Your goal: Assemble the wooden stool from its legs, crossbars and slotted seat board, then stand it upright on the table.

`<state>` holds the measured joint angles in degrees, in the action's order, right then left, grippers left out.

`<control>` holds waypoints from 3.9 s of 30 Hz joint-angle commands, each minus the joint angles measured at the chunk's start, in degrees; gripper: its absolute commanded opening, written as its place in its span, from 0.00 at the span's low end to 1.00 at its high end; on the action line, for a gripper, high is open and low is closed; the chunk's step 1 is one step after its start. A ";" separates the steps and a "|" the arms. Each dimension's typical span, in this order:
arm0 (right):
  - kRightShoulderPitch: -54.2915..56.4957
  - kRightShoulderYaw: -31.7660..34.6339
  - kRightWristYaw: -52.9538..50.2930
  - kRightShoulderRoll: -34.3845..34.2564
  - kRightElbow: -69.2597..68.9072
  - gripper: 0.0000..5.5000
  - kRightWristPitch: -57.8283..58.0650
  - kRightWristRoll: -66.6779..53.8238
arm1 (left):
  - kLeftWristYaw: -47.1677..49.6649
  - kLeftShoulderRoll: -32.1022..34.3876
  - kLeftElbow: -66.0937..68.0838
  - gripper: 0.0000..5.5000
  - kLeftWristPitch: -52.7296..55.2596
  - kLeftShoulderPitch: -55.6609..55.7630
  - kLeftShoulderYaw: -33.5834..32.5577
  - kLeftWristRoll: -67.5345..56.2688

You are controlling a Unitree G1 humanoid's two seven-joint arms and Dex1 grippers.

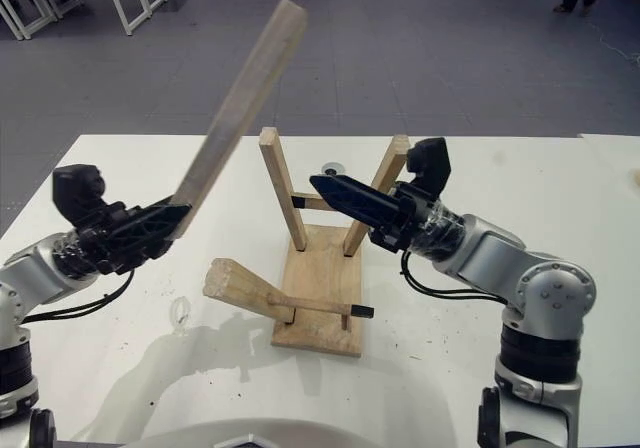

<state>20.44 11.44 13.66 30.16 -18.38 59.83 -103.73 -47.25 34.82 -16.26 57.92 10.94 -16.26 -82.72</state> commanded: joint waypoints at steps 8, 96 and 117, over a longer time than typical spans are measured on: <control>5.29 -6.77 -3.84 -1.59 0.62 0.72 -4.91 -1.01 | -5.25 -3.22 2.57 0.37 -0.80 6.64 10.77 9.59; -34.75 -12.42 54.82 13.83 -0.77 0.37 -58.73 79.31 | 11.29 -1.50 -13.53 0.95 -13.10 -23.51 16.17 42.25; -26.81 -19.25 37.12 9.83 6.04 0.37 -55.31 86.23 | 23.23 2.03 -18.83 0.95 4.00 -11.28 -1.64 23.35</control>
<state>-3.63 -6.29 52.61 38.81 -16.79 1.40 -24.27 -26.15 32.78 -35.41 60.49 -2.50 -14.78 -60.40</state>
